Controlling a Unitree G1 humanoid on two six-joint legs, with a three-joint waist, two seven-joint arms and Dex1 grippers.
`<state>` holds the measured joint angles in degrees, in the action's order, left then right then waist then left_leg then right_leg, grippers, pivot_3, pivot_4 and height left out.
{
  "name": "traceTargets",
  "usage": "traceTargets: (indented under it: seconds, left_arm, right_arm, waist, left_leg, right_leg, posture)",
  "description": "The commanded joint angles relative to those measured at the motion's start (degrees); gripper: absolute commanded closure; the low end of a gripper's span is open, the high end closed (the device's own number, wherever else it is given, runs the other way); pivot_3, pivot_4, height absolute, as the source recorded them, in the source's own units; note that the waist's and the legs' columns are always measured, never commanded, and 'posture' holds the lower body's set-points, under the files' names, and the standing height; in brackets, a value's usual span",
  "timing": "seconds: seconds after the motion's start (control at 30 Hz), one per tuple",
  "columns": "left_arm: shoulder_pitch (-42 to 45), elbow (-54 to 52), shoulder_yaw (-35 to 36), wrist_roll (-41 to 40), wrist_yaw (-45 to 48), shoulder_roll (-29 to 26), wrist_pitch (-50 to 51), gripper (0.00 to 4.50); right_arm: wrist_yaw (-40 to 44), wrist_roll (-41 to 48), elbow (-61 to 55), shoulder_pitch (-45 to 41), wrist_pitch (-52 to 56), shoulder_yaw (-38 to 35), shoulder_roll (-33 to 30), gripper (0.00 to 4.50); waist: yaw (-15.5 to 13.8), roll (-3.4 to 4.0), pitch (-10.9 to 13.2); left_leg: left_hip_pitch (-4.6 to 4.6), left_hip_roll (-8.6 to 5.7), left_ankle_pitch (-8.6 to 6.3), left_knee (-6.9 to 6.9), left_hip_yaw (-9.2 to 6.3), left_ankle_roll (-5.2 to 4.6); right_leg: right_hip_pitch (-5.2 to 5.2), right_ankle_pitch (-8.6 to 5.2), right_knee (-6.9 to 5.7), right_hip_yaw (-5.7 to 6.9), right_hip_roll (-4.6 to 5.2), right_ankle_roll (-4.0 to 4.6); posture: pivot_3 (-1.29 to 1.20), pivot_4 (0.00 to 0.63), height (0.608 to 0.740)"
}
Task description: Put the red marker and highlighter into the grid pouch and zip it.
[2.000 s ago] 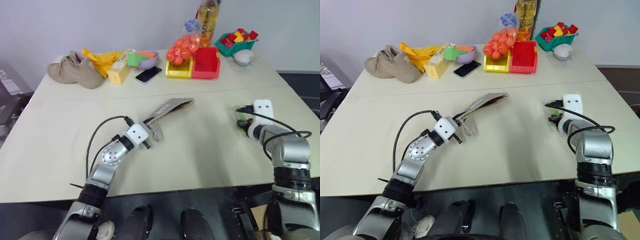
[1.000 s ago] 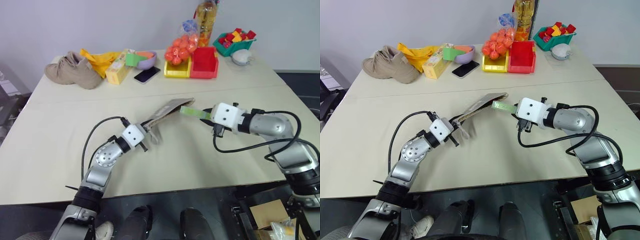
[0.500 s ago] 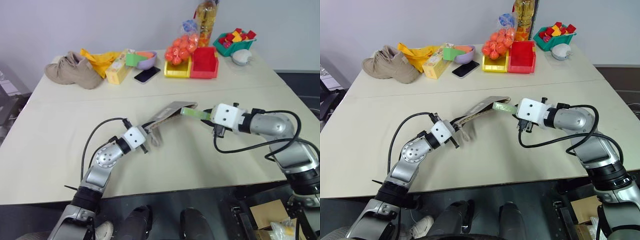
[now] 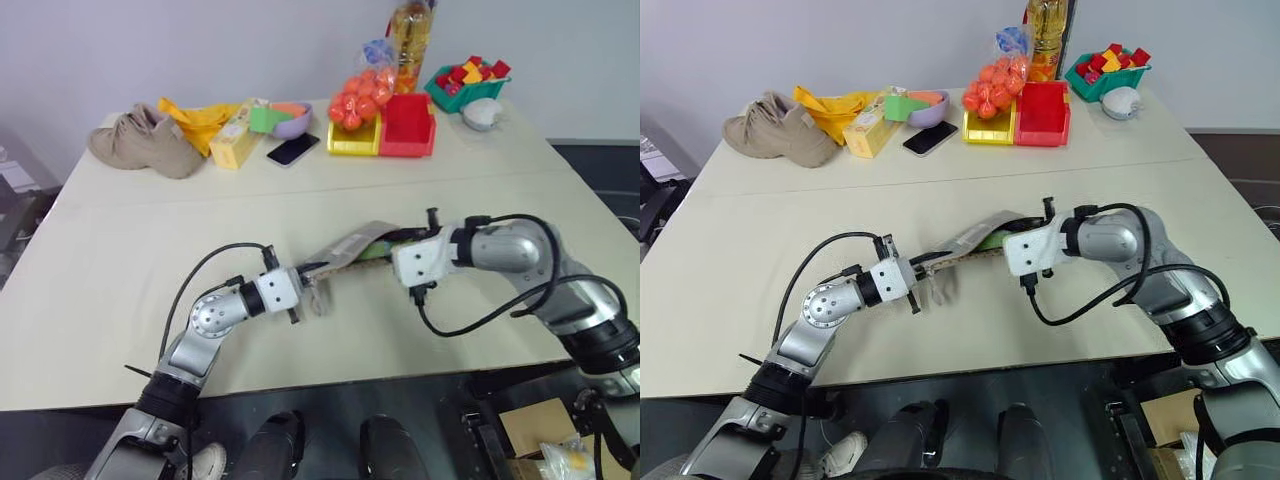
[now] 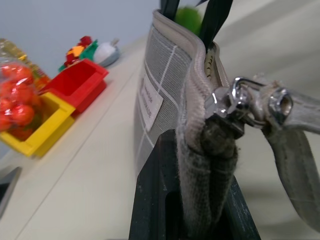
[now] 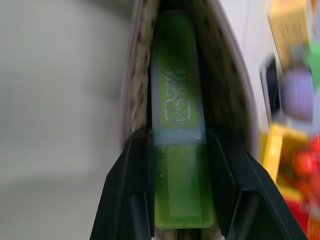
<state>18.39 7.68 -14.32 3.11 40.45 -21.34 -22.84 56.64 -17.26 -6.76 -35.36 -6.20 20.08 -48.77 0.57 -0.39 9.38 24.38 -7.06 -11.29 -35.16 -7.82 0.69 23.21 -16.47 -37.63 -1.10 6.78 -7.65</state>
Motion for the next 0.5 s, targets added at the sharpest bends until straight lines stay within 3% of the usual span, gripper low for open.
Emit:
traceTargets:
  seconds: [0.03, 0.13, 0.27, 0.37, 0.5]
  left_arm:
    - [1.34, -2.44, 0.16, -1.46, 0.43, 0.19, 0.15, 4.5]
    - [1.41, -2.7, 1.71, -2.59, -0.92, 1.04, 2.38, 4.5]
    - [2.16, -2.26, 3.7, -3.93, -4.05, 3.15, 5.68, 4.5]
    - [4.59, -0.53, 5.45, -4.42, -8.55, 6.82, 9.15, 4.5]
    - [6.8, 0.7, 6.72, -4.64, -11.79, 9.79, 11.23, 4.5]
  right_arm:
    - [-0.04, 0.06, -0.28, -2.14, -1.02, -1.57, 0.77, 1.56]
    - [-1.57, 4.53, -0.78, -2.08, 2.27, -6.58, 2.06, 0.12]
    - [-0.44, 18.91, -5.37, -2.09, 17.59, -16.16, 5.41, 0.12]
    - [-2.75, 42.88, -13.6, -1.54, 45.21, -28.85, 9.43, 0.12]
    - [-3.59, 49.66, -20.51, 6.81, 54.93, -28.71, 8.64, 0.12]
  waist:
    - [-0.03, 0.0, 0.0]
    - [0.01, 0.0, 0.0]
    - [-0.04, 0.0, 0.0]
    - [-0.46, -0.02, 0.01]
    - [-1.29, -0.11, -0.05]
  left_leg:
    - [0.0, 0.0, 0.0, -0.01, 0.0, 0.0]
    - [0.0, 0.0, 0.0, -0.01, -0.01, 0.0]
    - [0.0, 0.0, 0.0, 0.0, -0.04, 0.0]
    - [0.03, -0.01, 0.0, -0.03, -0.12, -0.01]
    - [0.01, 0.0, -0.05, -0.05, -0.13, -0.06]
  right_leg:
    - [0.0, 0.0, 0.0, 0.0, 0.0, 0.0]
    - [0.0, 0.0, 0.0, 0.0, 0.0, 0.0]
    - [-0.01, 0.0, 0.0, 0.0, 0.0, 0.01]
    - [-0.03, 0.01, 0.0, 0.02, 0.0, 0.01]
    - [-0.09, 0.01, 0.07, 0.04, 0.0, 0.01]
  posture:
    - [0.0, 0.15, 0.74]
    - [0.0, 0.15, 0.74]
    - [0.0, 0.15, 0.74]
    - [0.0, 0.15, 0.74]
    - [0.0, 0.15, 0.74]
